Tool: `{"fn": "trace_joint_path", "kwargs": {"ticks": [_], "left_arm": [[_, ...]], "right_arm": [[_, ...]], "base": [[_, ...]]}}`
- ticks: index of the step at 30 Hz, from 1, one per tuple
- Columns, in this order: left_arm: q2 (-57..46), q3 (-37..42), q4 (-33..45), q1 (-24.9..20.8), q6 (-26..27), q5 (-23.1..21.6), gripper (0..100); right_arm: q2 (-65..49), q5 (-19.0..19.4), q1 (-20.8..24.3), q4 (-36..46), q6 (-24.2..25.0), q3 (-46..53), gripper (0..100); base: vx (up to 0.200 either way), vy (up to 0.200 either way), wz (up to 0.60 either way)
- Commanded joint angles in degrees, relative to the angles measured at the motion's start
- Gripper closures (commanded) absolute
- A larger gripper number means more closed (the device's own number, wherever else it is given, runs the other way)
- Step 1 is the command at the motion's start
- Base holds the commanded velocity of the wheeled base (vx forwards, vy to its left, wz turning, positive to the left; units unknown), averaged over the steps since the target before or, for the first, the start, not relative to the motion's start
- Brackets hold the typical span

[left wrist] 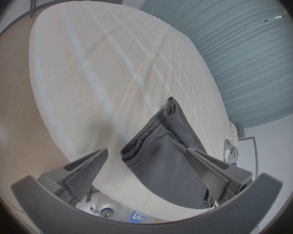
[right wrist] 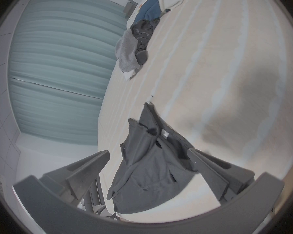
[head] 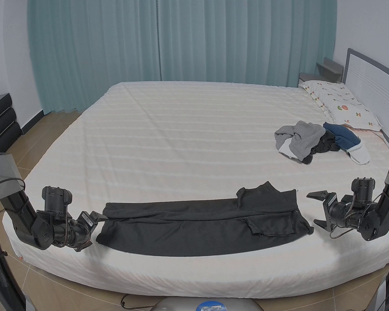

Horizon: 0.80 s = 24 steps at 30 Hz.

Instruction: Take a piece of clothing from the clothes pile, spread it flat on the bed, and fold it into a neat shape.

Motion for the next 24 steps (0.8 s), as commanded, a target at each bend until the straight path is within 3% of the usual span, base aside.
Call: {"fn": "trace_joint_path", "kwargs": {"ticks": [1, 5, 12, 20, 21, 24], "left_arm": [[1.3, 0.6, -0.8, -1.2, 0.1, 0.2, 0], [2.8, 0.1, -2.5, -1.7, 1.6, 0.4, 0], [4.6, -0.7, -4.3, -1.8, 2.8, 1.1, 0], [8.0, -2.5, -4.4, -3.4, 6.4, 6.7, 0], [7.9, -2.7, -4.4, -3.4, 6.3, 6.7, 100], [7.7, -2.2, -4.4, -3.4, 5.9, 6.7, 100]], "right_arm": [[0.2, -0.1, 0.1, 0.0, -0.1, 0.9, 0], [0.4, -0.2, 0.3, 0.0, -0.3, 0.9, 0], [-1.4, -0.5, 0.4, 0.8, -5.0, 3.0, 0], [1.3, -0.7, 2.1, 0.8, -10.5, 4.7, 0], [1.5, -0.8, 2.5, 0.9, -10.5, 4.7, 0], [2.5, -2.0, 4.0, 1.6, -10.7, 4.8, 0]], "base": [[0.0, 0.0, 0.0], [0.0, 0.0, 0.0], [0.0, 0.0, 0.0], [0.0, 0.0, 0.0], [0.0, 0.0, 0.0], [0.0, 0.0, 0.0]]}}
